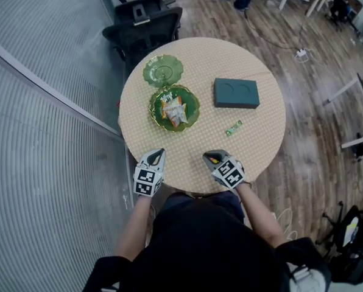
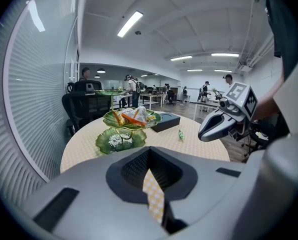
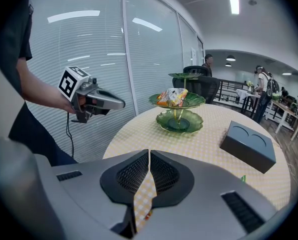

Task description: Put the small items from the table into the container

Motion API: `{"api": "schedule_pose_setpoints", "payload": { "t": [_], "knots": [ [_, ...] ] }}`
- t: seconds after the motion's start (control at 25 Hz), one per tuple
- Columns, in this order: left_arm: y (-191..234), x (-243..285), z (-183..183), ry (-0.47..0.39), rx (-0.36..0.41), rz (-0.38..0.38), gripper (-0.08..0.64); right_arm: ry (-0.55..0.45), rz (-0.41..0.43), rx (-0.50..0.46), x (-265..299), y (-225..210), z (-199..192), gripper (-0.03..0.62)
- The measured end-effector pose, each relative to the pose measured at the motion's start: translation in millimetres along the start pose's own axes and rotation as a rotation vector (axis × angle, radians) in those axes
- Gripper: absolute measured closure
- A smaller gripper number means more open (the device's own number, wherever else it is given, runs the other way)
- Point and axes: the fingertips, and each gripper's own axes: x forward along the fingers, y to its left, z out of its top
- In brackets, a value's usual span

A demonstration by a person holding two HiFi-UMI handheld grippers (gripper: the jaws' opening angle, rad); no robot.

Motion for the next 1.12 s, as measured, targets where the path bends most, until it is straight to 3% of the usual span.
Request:
{"api": "schedule_pose_setpoints", "payload": {
  "t": [0.16, 0.68, 1.12],
  "knots": [
    [-5, 4, -8, 0.013, -0.021, -0.015, 0.558, 0.017, -0.01, 0.006, -5, -1, -10, 0.563],
    [-58, 34, -29, 0.094, 0.014, -0.136, 0.558, 0.079, -0.039, 0.09, -32, -15, -59, 0.563],
    [-107, 57, -51, 0.185, 0.006, -0.205, 0.558, 0.14, 0.02, 0.093, -41, -10, -89, 0.563]
  ]
}}
